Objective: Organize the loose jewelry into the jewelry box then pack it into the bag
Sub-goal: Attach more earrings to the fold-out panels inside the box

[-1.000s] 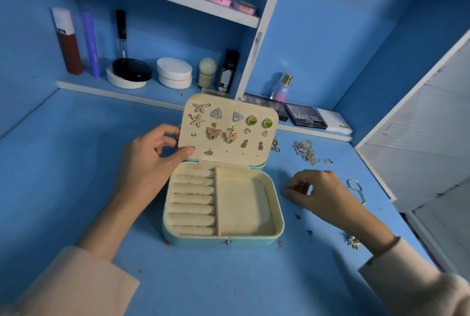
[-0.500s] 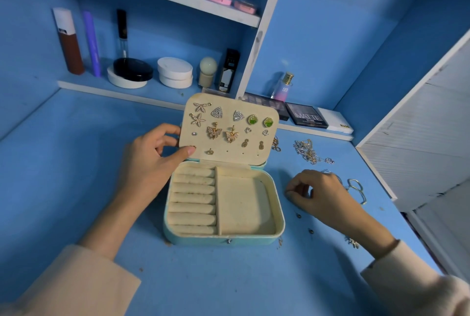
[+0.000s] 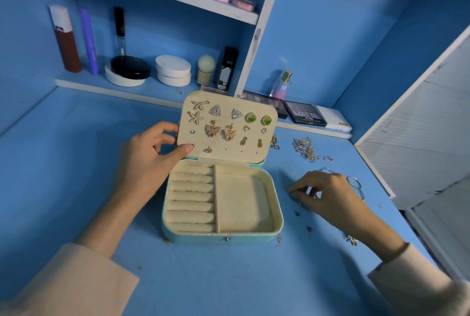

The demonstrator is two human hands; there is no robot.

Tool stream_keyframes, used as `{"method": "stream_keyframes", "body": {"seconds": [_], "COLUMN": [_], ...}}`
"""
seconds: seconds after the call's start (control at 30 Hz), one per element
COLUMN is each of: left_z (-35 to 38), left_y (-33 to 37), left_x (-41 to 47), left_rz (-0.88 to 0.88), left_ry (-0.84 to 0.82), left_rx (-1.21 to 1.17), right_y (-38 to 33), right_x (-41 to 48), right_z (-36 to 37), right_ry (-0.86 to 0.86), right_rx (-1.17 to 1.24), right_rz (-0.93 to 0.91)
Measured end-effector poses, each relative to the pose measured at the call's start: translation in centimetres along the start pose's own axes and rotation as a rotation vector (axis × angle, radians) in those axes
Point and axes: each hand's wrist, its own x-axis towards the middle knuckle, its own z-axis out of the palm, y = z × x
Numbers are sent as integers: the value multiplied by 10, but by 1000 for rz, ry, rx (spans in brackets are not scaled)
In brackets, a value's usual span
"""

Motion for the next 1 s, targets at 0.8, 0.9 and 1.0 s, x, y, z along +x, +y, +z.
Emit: {"method": "stream_keyframes", "body": {"seconds": [0.8,0.9,1.0], "left_z": [0,0,0], "left_y": [-3,-3,-2], "left_x": [1,1,0], "left_rz": [-7,-8,-8], "left_ry": [-8,-8,-14], "left_rx": [2,1,5], "right_y": [1,1,1], "right_x": [3,4,4], "right_z": [3,2,3], "right_ry": [13,9,-1], "right_rx": [36,38,17], "right_rz": [61,86,73]}}
